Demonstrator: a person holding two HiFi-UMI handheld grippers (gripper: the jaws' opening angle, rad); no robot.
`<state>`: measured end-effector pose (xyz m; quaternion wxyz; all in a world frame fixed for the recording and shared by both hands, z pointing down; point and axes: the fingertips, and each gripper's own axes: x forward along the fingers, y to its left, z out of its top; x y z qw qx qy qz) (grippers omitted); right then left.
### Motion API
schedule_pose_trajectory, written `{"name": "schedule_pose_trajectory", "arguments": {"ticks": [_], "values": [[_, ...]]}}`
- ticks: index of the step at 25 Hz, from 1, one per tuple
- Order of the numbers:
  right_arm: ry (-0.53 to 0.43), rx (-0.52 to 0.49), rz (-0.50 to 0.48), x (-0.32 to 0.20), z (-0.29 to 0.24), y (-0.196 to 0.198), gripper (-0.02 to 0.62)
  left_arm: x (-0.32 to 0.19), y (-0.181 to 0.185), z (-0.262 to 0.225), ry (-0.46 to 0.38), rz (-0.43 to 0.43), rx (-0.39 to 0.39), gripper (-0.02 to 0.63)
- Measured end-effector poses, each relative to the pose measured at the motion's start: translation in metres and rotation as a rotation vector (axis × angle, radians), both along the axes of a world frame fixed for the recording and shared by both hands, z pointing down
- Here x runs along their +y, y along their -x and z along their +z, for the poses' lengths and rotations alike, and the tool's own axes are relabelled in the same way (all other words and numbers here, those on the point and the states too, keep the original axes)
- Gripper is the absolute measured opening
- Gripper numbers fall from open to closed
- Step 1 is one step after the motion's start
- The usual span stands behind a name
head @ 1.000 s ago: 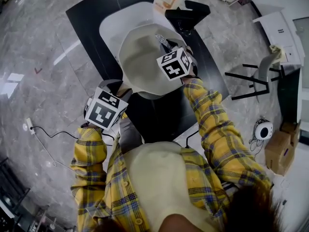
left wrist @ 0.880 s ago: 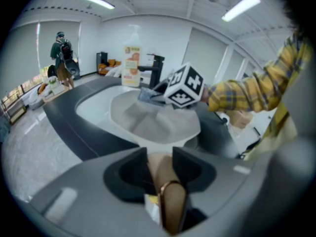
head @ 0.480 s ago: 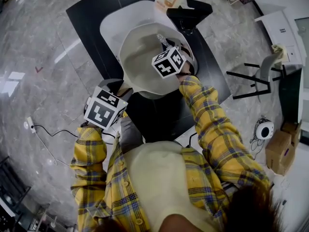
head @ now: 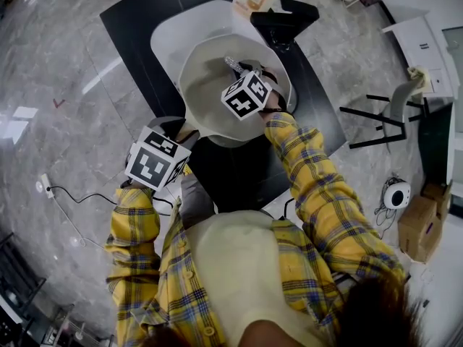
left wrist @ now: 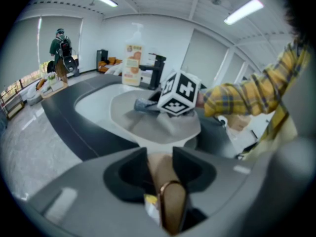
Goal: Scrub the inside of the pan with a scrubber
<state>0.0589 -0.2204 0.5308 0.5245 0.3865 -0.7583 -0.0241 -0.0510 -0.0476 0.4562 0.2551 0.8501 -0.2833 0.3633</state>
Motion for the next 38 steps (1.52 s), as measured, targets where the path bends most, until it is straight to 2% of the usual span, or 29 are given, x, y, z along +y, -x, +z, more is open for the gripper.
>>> {"name": "schedule_pose_trajectory", "arguments": {"ticks": [17, 20, 24, 38], "values": [[0.096, -0.045, -0.281, 0.041, 0.003, 0.043, 0.083, -0.001, 0.001, 0.000, 0.010, -0.010, 0.010, 0.166], [0.151, -0.074, -0.354, 0.057, 0.005, 0.054, 0.083, -0.002, 0.000, -0.001, 0.048, -0.015, -0.010, 0.166], [0.202, -0.112, -0.397, 0.074, 0.009, 0.062, 0.083, -0.002, -0.005, -0.002, 0.073, 0.034, -0.065, 0.166], [0.458, -0.183, -0.557, 0.117, -0.005, 0.057, 0.083, -0.001, -0.005, -0.002, 0.080, 0.025, -0.059, 0.164]]}}
